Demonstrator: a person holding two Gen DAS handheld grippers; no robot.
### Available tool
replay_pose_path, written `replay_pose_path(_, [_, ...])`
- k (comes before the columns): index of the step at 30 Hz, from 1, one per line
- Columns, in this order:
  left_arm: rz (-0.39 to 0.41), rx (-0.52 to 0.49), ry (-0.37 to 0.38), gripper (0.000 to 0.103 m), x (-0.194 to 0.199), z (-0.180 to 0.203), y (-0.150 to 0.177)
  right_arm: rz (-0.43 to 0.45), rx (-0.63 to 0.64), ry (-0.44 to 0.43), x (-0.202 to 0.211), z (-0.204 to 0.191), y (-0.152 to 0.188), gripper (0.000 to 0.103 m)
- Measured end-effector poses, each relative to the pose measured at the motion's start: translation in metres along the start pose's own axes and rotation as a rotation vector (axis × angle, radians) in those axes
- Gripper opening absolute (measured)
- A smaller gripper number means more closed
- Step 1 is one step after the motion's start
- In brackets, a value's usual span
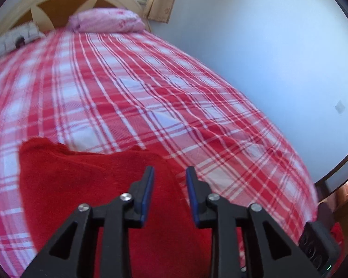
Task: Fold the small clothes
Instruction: 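Open both tools and release the sweater onto the bedspread, then move both open tools over the folded sweater edges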
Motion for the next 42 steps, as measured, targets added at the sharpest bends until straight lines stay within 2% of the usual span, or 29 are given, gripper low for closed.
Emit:
replay_pose_path(1, [0.020, -0.019, -0.036, 0.040, 0.011, -0.004, 0.004, 0.002, -0.007, -0.003, 0.003, 0.001, 0.001, 0.012])
replay_pose_path(3, [0.062, -0.037, -0.113, 0.057, 0.033, -0.017, 0.016, 0.021, 0.023, 0.001, 0.012, -0.002, 0.001, 0.013])
replay_pose_path(5, [0.089, -0.047, -0.173, 0.062, 0.050, -0.032, 0.031, 0.064, 0.045, 0.039, 0.017, 0.000, -0.013, 0.019])
replay_pose_path(6, [0.093, -0.049, -0.201, 0.062, 0.056, -0.038, 0.038, 0.092, 0.050, 0.062, 0.026, -0.001, -0.016, 0.036])
replay_pose_path(7, [0.101, -0.047, -0.231, 0.062, 0.064, -0.046, 0.048, 0.113, 0.051, 0.075, 0.032, -0.001, -0.020, 0.068])
replay_pose_path(8, [0.107, -0.042, -0.245, 0.062, 0.070, -0.052, 0.056, 0.132, 0.054, 0.077, 0.036, -0.002, -0.025, 0.081])
replay_pose_path(9, [0.115, -0.033, -0.258, 0.064, 0.076, -0.057, 0.065, 0.150, 0.070, 0.079, 0.039, -0.005, -0.033, 0.086])
replay_pose_path(13, [0.119, 0.004, -0.271, 0.075, 0.081, -0.066, 0.089, 0.140, 0.158, 0.095, 0.032, -0.028, -0.054, 0.086])
replay_pose_path(15, [0.125, 0.017, -0.263, 0.090, 0.080, -0.067, 0.097, 0.105, 0.168, 0.085, 0.016, -0.037, -0.066, 0.084])
replay_pose_path(17, [0.125, 0.028, -0.248, 0.097, 0.074, -0.068, 0.103, 0.059, 0.165, 0.093, -0.002, -0.038, -0.072, 0.071])
replay_pose_path(18, [0.123, 0.033, -0.242, 0.097, 0.072, -0.068, 0.105, 0.039, 0.163, 0.097, -0.011, -0.037, -0.074, 0.044])
replay_pose_path(19, [0.122, 0.043, -0.232, 0.097, 0.068, -0.068, 0.108, -0.001, 0.163, 0.091, -0.021, -0.036, -0.074, 0.025])
replay_pose_path(20, [0.123, 0.047, -0.222, 0.097, 0.067, -0.067, 0.109, -0.039, 0.165, 0.094, -0.033, -0.034, -0.073, 0.021])
replay_pose_path(22, [0.130, 0.052, -0.214, 0.097, 0.066, -0.066, 0.114, -0.038, 0.182, 0.128, -0.032, -0.030, -0.072, 0.008])
replay_pose_path(27, [0.141, 0.068, -0.166, 0.101, 0.063, -0.065, 0.118, -0.012, 0.171, 0.183, -0.018, -0.011, -0.075, 0.006])
replay_pose_path(31, [0.131, 0.062, -0.172, 0.101, 0.058, -0.063, 0.120, -0.038, 0.171, 0.216, -0.032, -0.001, -0.067, 0.006])
replay_pose_path(33, [0.111, 0.052, -0.176, 0.103, 0.054, -0.062, 0.122, -0.054, 0.153, 0.209, -0.042, 0.004, -0.063, 0.006])
replay_pose_path(38, [0.107, 0.049, -0.176, 0.103, 0.053, -0.060, 0.124, -0.029, 0.126, 0.183, -0.039, 0.005, -0.064, 0.008])
replay_pose_path(39, [0.106, 0.053, -0.172, 0.103, 0.054, -0.060, 0.125, -0.019, 0.133, 0.182, -0.036, 0.003, -0.064, 0.011])
replay_pose_path(41, [0.104, 0.065, -0.162, 0.103, 0.053, -0.063, 0.125, -0.005, 0.138, 0.201, -0.031, 0.002, -0.065, 0.050])
replay_pose_path(42, [0.102, 0.076, -0.153, 0.103, 0.053, -0.064, 0.125, -0.003, 0.130, 0.210, -0.029, 0.004, -0.065, 0.090])
Point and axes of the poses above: each gripper's, at about its wrist camera, not at the fingertips, and x roughly against the way its jaws point, z to its right, y to its underside, the point moved 4 cm from there along -x, roughly the way its jaws point, and after that the axes turned 3 degrees about y, right-handed, at the moved point
